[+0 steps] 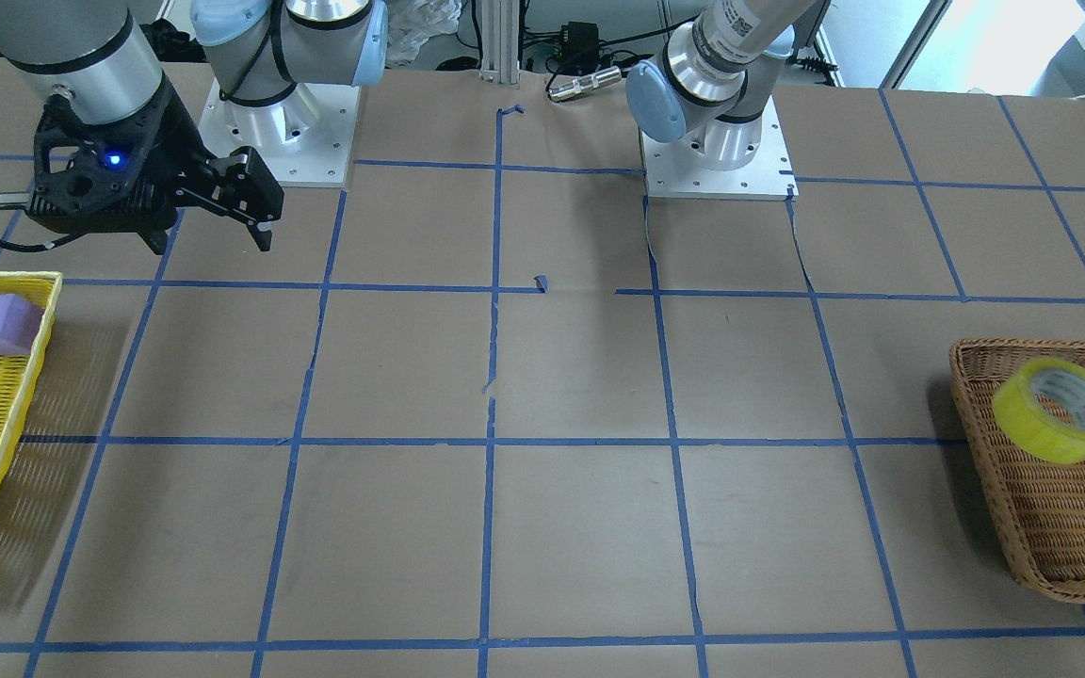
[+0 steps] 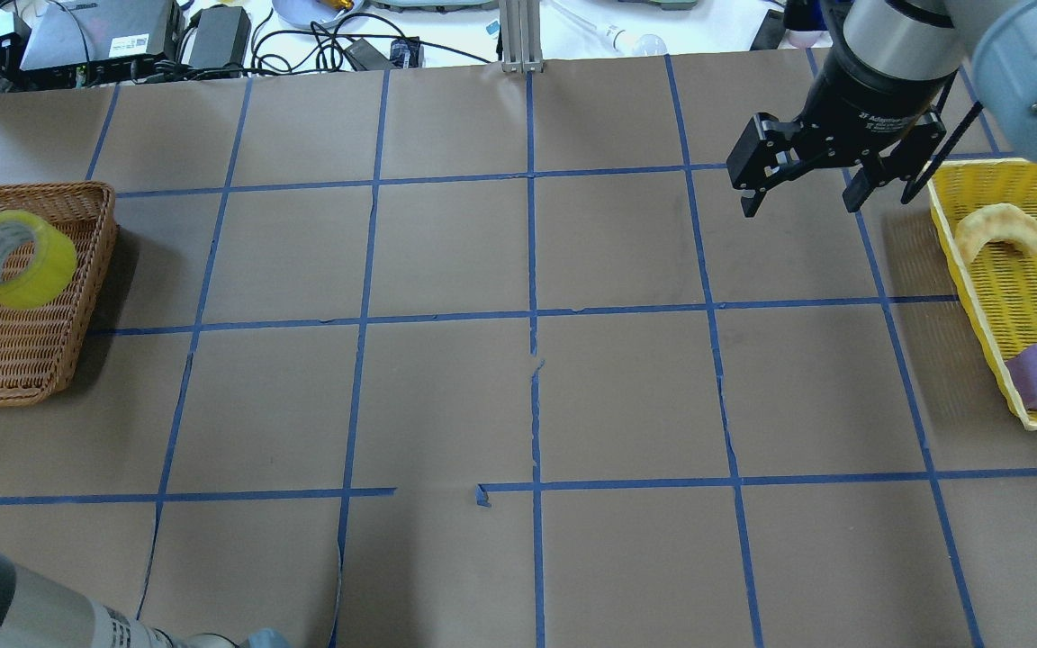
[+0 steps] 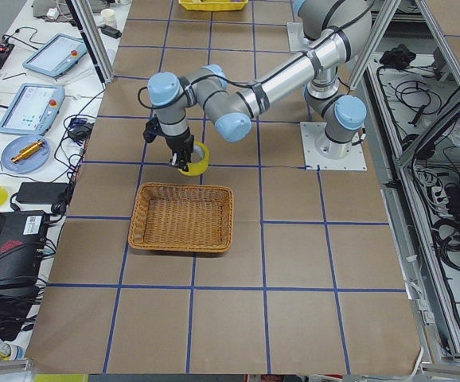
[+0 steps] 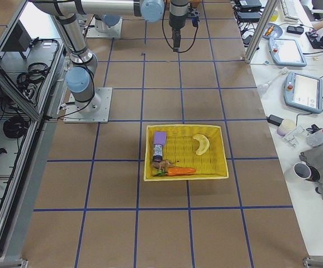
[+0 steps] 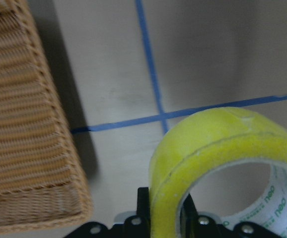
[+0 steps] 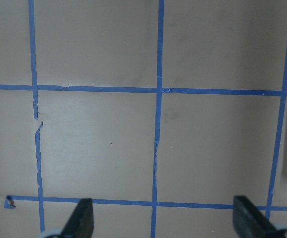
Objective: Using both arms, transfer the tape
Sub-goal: 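Carry the tape roll with the left gripper into the wicker basket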
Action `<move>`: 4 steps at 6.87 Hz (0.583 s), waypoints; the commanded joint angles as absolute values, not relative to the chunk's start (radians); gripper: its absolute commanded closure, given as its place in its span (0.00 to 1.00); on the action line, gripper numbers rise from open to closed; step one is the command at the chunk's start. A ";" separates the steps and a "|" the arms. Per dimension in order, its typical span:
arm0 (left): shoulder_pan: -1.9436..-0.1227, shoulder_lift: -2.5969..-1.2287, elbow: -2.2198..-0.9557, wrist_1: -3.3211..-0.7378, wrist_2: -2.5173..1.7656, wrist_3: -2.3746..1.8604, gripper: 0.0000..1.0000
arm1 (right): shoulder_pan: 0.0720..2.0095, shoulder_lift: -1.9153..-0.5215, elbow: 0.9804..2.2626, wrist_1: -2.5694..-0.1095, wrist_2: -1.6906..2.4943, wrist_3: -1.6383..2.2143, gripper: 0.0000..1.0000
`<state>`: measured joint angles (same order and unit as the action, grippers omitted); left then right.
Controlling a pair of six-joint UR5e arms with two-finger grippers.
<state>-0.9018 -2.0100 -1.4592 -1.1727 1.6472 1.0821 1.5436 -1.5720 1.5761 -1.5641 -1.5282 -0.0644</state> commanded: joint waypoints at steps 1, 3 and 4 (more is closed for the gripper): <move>-0.803 -2.155 -1.440 -0.982 1.571 1.271 1.00 | 1.581 -1.572 1.583 -1.572 -1.532 -0.066 0.00; -0.798 -2.178 -1.447 -0.985 1.586 1.267 0.01 | 1.594 -1.577 1.583 -1.600 -1.539 -0.017 0.00; -0.808 -2.145 -1.447 -1.030 1.579 1.263 0.00 | 1.594 -1.577 1.583 -1.600 -1.537 -0.017 0.00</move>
